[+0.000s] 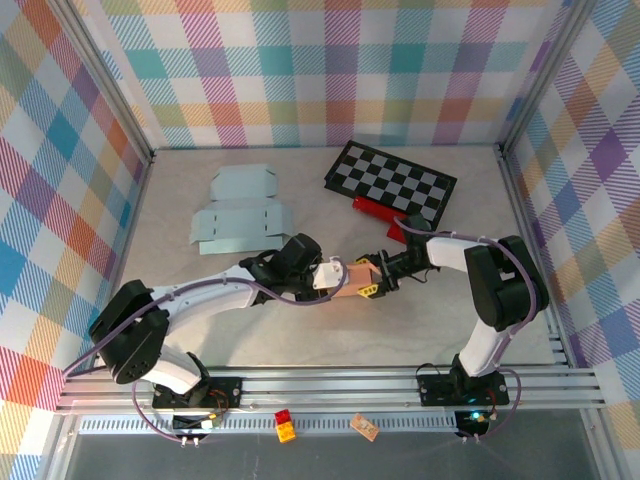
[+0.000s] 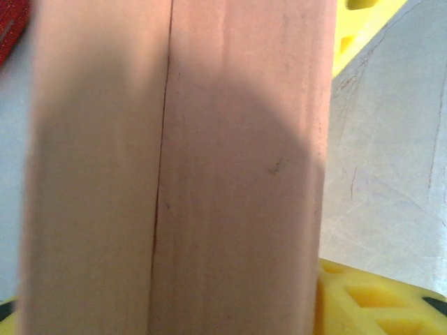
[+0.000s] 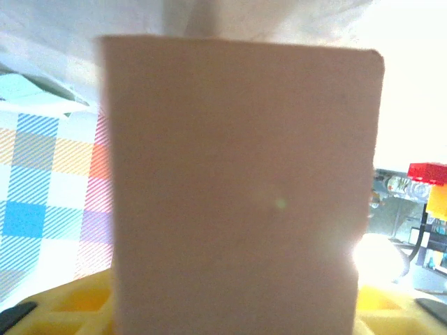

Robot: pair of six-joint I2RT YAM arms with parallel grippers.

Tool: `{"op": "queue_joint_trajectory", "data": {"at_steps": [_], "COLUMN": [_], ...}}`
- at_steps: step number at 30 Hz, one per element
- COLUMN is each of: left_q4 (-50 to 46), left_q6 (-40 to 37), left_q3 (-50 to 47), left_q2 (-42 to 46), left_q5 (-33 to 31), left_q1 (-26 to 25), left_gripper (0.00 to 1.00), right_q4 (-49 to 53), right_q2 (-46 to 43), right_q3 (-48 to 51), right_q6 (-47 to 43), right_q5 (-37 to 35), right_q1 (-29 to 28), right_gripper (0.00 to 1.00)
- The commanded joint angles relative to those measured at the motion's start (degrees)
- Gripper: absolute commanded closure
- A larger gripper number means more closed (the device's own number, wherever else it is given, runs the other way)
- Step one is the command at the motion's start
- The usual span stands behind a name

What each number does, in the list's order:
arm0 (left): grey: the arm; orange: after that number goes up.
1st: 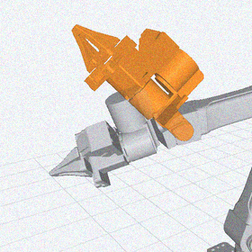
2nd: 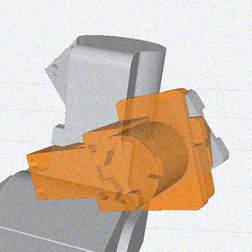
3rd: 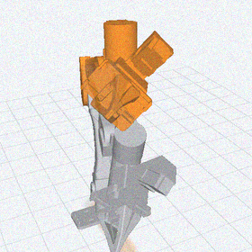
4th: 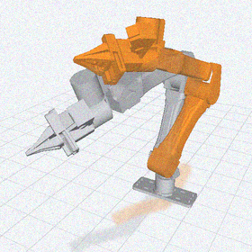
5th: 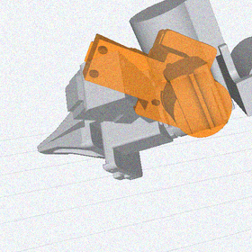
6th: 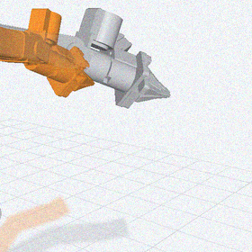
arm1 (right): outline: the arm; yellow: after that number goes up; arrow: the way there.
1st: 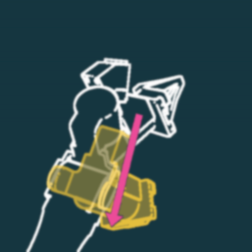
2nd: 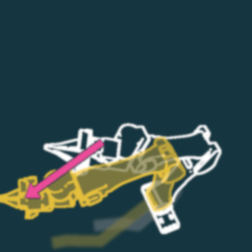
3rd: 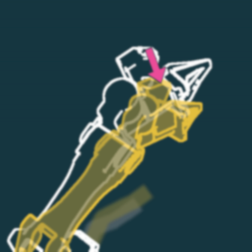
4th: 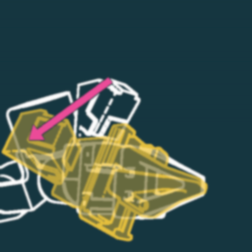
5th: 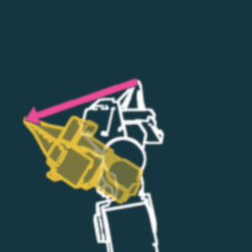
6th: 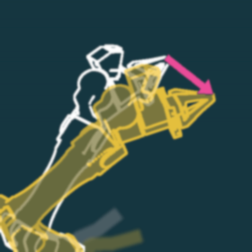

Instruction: Fold the paper box

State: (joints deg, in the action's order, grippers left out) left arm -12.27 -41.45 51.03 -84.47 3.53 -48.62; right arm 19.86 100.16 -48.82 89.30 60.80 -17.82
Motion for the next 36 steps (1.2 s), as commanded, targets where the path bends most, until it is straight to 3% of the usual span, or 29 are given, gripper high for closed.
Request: {"op": "queue_joint_trajectory", "data": {"at_steps": [1, 7, 10, 13, 17, 20, 27, 36], "left_q4": [0.8, 0.6, -0.1, -1.1, -1.6, -2.2, -3.1, -3.1], "left_q6": [0.1, 2.1, 3.7, 5.8, 9.0, 10.4, 10.8, 10.8], "left_q3": [2.2, 3.3, 4.3, 5.3, 5.6, 5.6, 4.8, 5.9], "left_q2": [-1.2, -2.2, -2.8, -3.2, -3.2, -2.8, -1.4, -2.5], "left_q5": [0.6, 1.1, 1.3, 1.8, 1.8, 2.1, 2.0, 1.1], "left_q1": [-0.1, -0.1, 0.0, 0.0, 0.0, -0.1, -0.1, -0.1], "left_gripper": [0.45, 0.47, 0.48, 0.48, 0.48, 0.48, 0.47, 0.46], "right_q4": [5.1, 15.2, 21.2, 27.3, 26.4, 21.8, 7.5, -2.2], "right_q2": [0.8, -3.7, -11.1, -23.4, -39.9, -45.5, -39.3, -33.1], "right_q3": [0.7, -3.6, -6.4, -8.3, -5.9, -1.2, 1.5, 7.4], "right_q6": [-1.9, -9.0, -11.4, -12.0, -11.9, -11.2, -9.3, -4.4], "right_q5": [-1.8, -8.4, -16.9, -31.5, -48.1, -52.5, -57.0, -58.1], "right_q1": [0.9, 4.8, 7.4, 8.1, 3.3, -2.5, -16.1, -18.7], "right_gripper": [0.41, 0.30, 0.26, 0.25, 0.32, 0.41, 0.36, 0.35]}}
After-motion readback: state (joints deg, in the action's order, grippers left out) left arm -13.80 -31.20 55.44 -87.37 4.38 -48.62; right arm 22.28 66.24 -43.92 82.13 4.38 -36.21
